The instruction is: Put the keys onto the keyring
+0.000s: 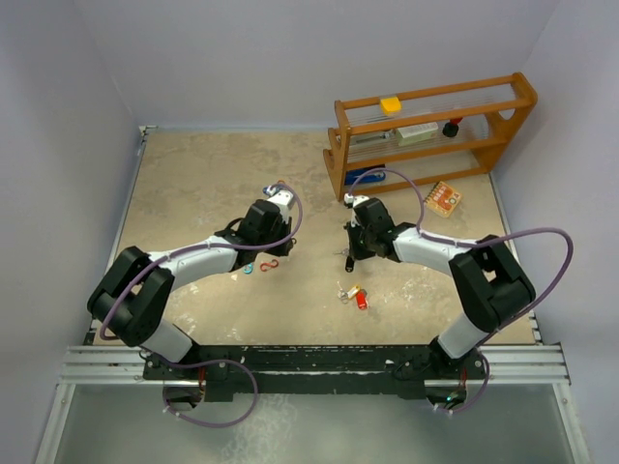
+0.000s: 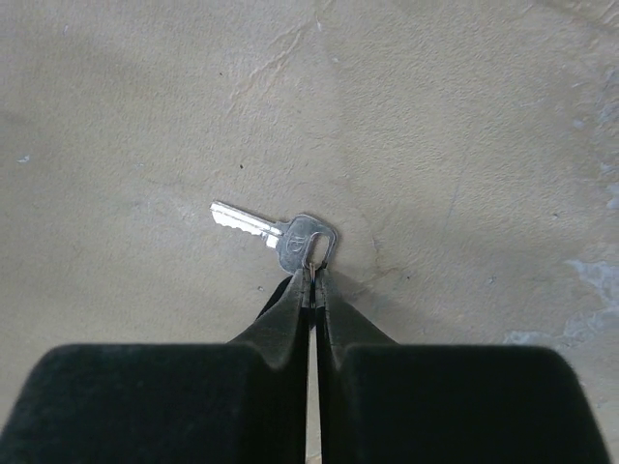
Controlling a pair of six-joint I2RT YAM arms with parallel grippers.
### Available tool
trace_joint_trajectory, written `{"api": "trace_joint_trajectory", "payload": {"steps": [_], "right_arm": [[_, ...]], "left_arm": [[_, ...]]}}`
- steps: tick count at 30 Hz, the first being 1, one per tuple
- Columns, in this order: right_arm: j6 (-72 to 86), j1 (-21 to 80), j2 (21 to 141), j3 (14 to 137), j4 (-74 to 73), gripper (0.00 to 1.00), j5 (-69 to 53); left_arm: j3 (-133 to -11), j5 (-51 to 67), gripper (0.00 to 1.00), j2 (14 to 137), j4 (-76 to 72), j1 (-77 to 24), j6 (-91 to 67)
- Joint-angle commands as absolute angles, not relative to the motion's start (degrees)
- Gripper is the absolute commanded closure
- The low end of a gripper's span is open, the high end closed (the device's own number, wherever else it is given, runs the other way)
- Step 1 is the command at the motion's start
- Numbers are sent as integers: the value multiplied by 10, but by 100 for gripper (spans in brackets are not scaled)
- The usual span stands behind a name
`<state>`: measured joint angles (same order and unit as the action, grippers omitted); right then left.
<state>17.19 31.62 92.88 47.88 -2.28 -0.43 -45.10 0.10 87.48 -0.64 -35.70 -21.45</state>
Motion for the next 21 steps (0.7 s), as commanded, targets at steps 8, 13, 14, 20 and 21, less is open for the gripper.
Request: {"api": "trace_joint_trajectory", "payload": {"steps": [8, 13, 14, 20, 21], "right_arm": [[95, 320, 845, 480, 10, 100, -33], [64, 320, 815, 457, 47, 100, -101], [57, 320, 810, 452, 55, 100, -114], [-15, 320, 788, 425, 91, 100, -179], [-23, 320, 784, 423, 93, 100, -182]], "left_arm": [[-484, 35, 100, 906, -40, -372, -222], [-497, 41, 100, 908, -43, -383, -224], [-499, 44, 100, 908, -43, -385, -224], [-504, 44, 100, 894, -41, -388, -220], [-504, 44, 100, 892, -41, -388, -220]]}}
